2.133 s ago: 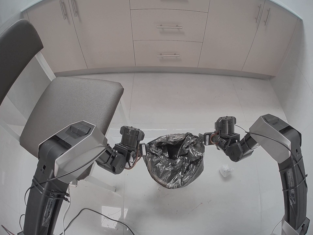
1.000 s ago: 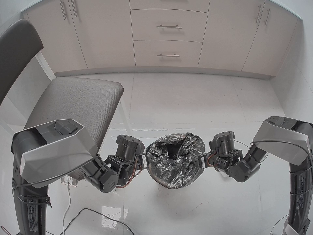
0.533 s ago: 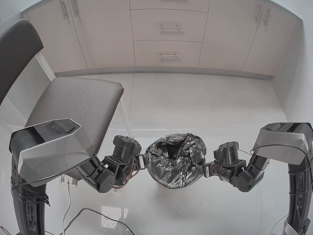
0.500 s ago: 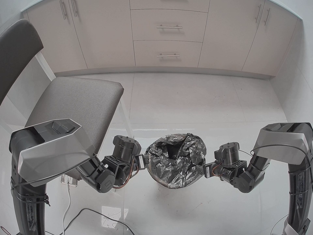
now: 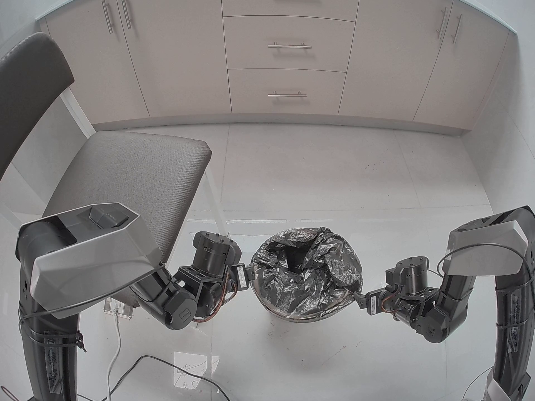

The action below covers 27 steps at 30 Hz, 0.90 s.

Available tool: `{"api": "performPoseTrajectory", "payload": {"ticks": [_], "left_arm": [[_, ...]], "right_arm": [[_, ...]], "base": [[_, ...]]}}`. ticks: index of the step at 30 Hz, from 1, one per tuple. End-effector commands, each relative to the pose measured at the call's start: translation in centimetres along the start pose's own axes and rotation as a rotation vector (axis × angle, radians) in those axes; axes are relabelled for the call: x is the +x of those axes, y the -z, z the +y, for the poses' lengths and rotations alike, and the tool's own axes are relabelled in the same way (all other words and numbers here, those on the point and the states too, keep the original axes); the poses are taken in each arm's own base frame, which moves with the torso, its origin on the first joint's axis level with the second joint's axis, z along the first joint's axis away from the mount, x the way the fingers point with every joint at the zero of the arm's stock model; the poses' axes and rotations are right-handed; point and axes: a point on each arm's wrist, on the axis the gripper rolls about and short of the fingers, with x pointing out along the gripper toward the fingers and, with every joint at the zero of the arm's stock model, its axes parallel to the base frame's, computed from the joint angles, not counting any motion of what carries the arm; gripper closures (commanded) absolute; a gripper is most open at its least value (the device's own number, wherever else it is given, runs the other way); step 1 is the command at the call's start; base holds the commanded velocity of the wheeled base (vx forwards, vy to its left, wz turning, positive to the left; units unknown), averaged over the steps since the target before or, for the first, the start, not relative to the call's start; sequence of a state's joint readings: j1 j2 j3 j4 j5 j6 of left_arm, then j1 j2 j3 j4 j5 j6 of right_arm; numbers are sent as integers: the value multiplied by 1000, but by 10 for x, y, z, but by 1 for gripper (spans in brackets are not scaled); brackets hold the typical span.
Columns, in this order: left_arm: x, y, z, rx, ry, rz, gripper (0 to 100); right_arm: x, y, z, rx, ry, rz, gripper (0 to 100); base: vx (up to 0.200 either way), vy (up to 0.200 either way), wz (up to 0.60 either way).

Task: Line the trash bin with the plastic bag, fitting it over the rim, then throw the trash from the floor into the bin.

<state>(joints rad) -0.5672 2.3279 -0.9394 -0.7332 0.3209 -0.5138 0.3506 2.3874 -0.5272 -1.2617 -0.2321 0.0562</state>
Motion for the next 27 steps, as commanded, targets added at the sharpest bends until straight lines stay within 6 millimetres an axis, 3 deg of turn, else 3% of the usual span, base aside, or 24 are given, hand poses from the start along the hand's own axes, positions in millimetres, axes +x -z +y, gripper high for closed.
{"api": "performPoseTrajectory", "payload": {"ticks": [1, 5, 14, 21, 27], "left_arm": [[0, 1, 0, 1, -2, 2, 0], [1, 1, 0, 1, -2, 4, 0], [1, 2, 0, 0, -4, 4, 0], [1, 2, 1, 1, -3, 6, 0], [1, 2, 1, 1, -3, 6, 0]], "right_arm": [[-2, 9, -7, 3, 17, 30, 0], [8, 19, -11, 9, 26, 60, 0], [25, 9, -23, 35, 57, 25, 0], [27, 8, -33, 54, 83, 17, 0], [20, -2, -30, 59, 70, -26, 0]], "base": [[0, 0, 0], [0, 0, 0], [0, 0, 0], [0, 0, 0], [0, 0, 0]]}}
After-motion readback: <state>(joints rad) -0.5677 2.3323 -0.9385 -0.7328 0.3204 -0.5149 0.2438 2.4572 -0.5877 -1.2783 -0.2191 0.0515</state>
